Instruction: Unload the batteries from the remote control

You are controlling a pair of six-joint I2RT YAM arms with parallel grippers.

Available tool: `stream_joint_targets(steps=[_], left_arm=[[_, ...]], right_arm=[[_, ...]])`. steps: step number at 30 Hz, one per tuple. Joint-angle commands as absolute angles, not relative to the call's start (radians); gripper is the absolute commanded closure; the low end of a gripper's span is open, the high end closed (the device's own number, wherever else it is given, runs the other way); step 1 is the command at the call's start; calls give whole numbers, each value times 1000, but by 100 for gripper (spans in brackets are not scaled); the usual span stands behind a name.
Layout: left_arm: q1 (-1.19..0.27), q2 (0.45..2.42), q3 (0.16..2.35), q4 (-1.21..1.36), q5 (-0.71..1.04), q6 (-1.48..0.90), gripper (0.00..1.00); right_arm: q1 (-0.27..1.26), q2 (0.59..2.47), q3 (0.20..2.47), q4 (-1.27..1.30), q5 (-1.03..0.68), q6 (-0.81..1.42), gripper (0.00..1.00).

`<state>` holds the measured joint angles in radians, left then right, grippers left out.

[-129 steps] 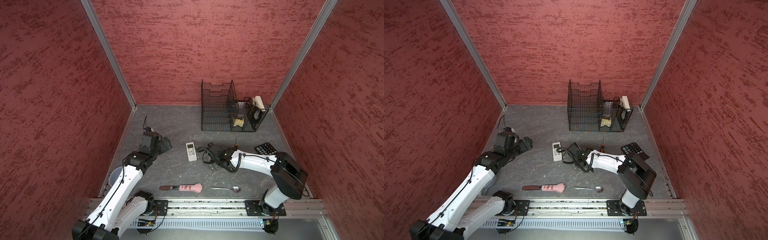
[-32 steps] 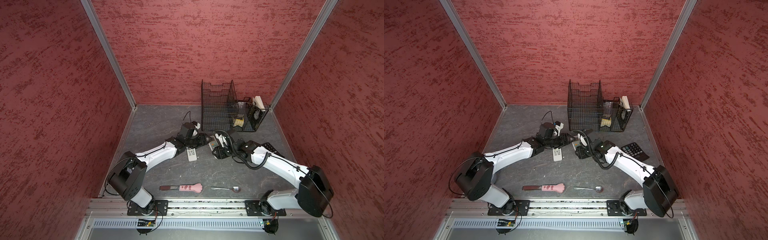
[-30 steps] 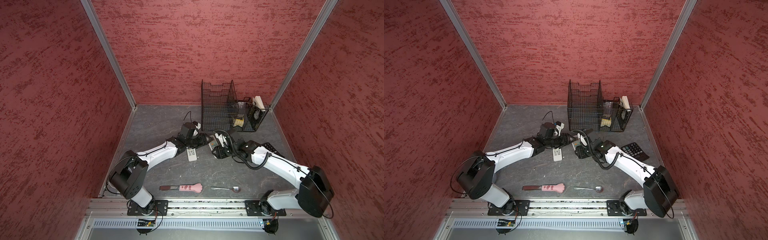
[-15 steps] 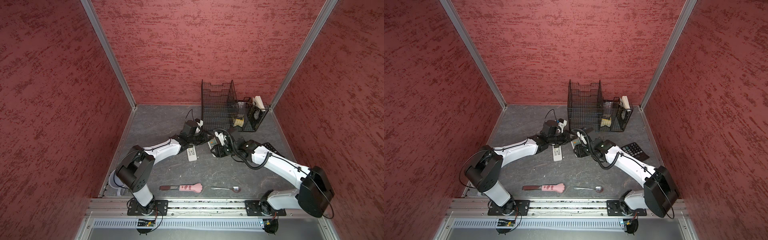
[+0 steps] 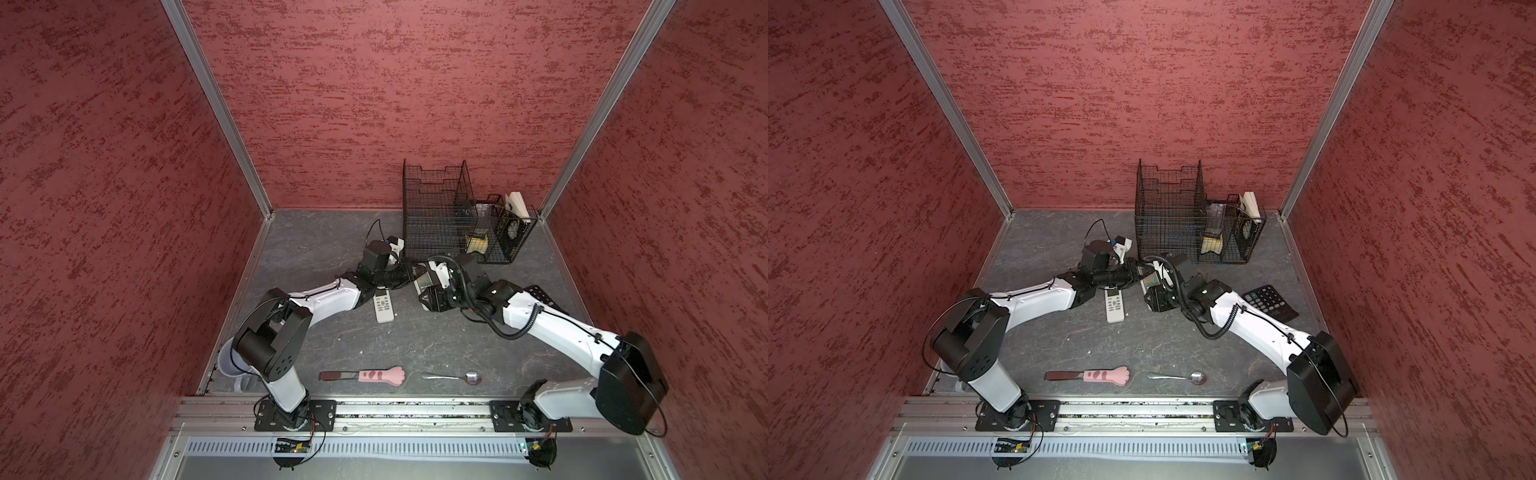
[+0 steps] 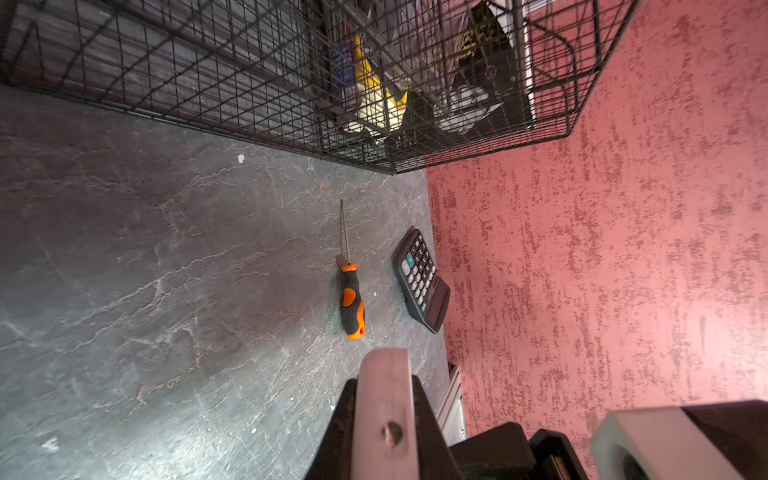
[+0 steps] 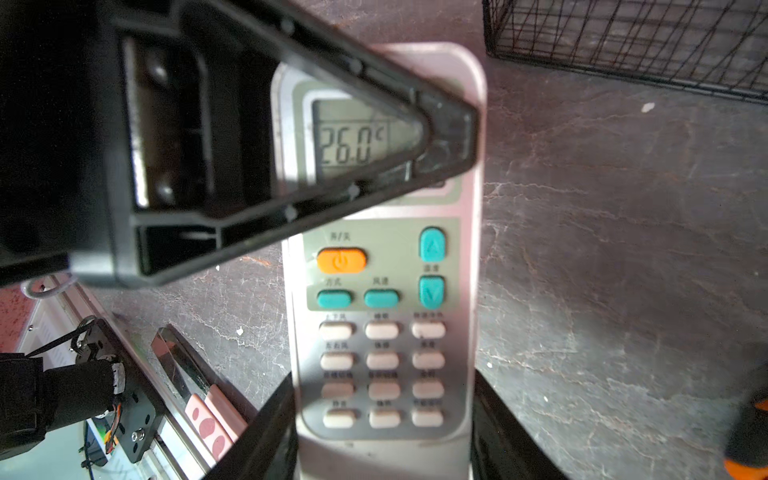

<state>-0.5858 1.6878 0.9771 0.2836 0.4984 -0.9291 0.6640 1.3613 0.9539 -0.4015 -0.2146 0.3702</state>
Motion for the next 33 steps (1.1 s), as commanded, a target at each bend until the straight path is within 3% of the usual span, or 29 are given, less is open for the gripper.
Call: stream_joint_targets(steps=[1,4,8,20,33], left_arm=[[-555,1654,952,402,534,-948,100],[-531,1621,929,446,561,-933,100],[-491,1576,873,564,606,-917,100],[-457,1553,810,894,728,-996,100],[-472,1584,823,1005,748,-1018,100]], right_arm=[[670,1299,930,-288,-240,414,30],[666,1277,918,-255,-226,449,24],[650,1260,903,-201,-262,495,24],[548,1239,808,61,-567,597,40],[514,1251,815,166,-766,563,45]])
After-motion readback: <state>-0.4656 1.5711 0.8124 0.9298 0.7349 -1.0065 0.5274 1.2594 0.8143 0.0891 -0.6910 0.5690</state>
